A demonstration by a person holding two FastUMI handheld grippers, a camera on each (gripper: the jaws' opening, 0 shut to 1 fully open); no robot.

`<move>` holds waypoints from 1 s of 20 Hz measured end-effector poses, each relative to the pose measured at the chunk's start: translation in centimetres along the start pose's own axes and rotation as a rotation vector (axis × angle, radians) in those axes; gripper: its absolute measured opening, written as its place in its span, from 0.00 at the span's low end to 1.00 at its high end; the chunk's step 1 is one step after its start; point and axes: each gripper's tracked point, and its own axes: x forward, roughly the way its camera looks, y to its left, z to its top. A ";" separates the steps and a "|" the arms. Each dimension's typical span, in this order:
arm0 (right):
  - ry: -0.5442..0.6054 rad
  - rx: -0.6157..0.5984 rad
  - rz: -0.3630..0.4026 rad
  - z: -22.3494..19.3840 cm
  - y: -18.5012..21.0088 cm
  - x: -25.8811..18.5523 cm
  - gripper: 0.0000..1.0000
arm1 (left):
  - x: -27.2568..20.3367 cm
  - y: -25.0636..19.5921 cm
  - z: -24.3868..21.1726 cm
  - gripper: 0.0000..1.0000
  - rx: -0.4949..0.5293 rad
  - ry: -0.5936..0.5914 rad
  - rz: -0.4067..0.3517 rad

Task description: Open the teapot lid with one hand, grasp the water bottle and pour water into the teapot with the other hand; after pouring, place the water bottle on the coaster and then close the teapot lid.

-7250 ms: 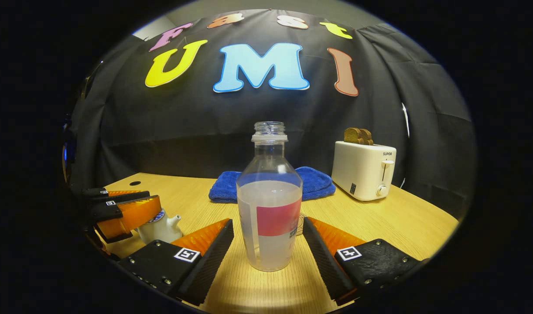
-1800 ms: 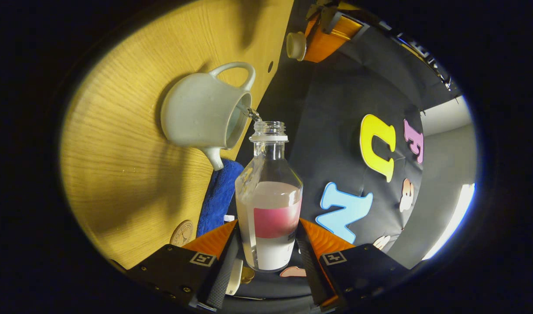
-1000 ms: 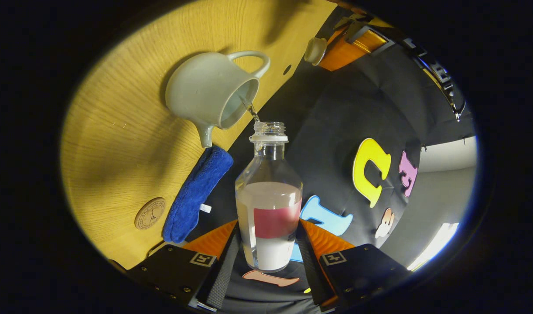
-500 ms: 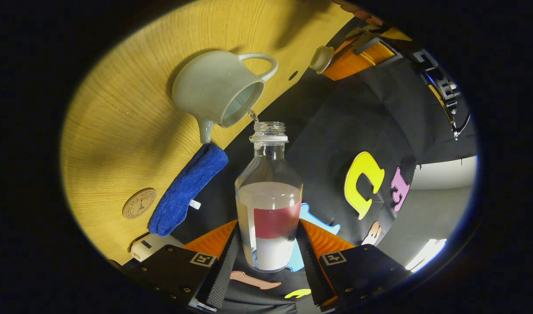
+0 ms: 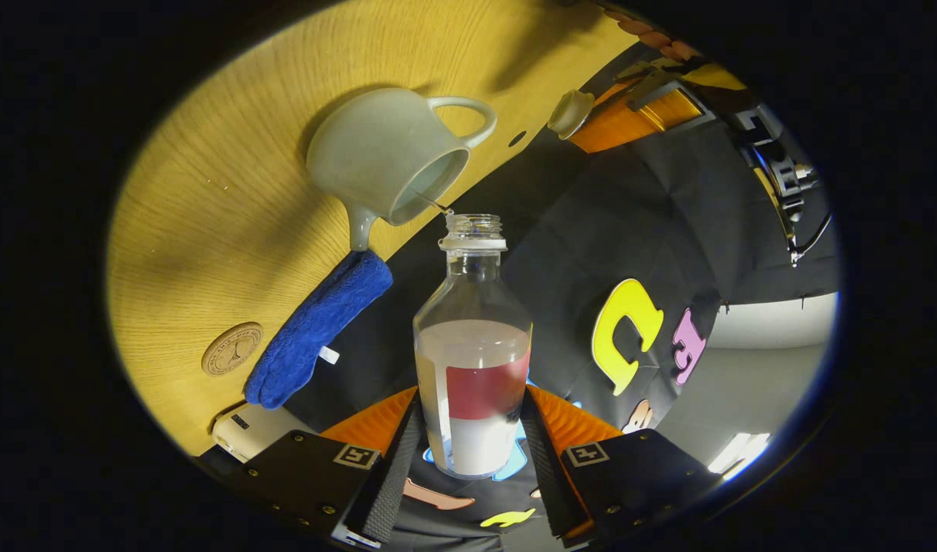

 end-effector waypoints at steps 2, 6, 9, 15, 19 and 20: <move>0.000 0.002 0.000 0.0 0.0 0.0 0.73 | 0.0 0.0 0.0 0.14 -0.002 0.000 0.001; 0.018 0.155 0.060 0.0 1.8 -0.3 0.73 | 0.0 0.0 -0.1 0.14 -0.003 0.002 0.002; 0.041 0.321 0.113 -0.1 3.1 -0.7 0.73 | 0.1 0.0 -0.5 0.14 -0.004 0.009 0.002; 0.099 0.643 0.208 -0.5 5.7 -1.2 0.73 | 0.2 0.0 -0.7 0.14 -0.003 0.025 0.000; 0.128 0.919 0.285 0.3 7.6 -1.6 0.73 | 0.1 -0.1 -0.8 0.14 -0.003 0.025 -0.002; 0.137 0.986 0.300 0.5 8.0 -1.7 0.74 | 0.1 -0.1 -0.7 0.14 0.001 0.023 -0.002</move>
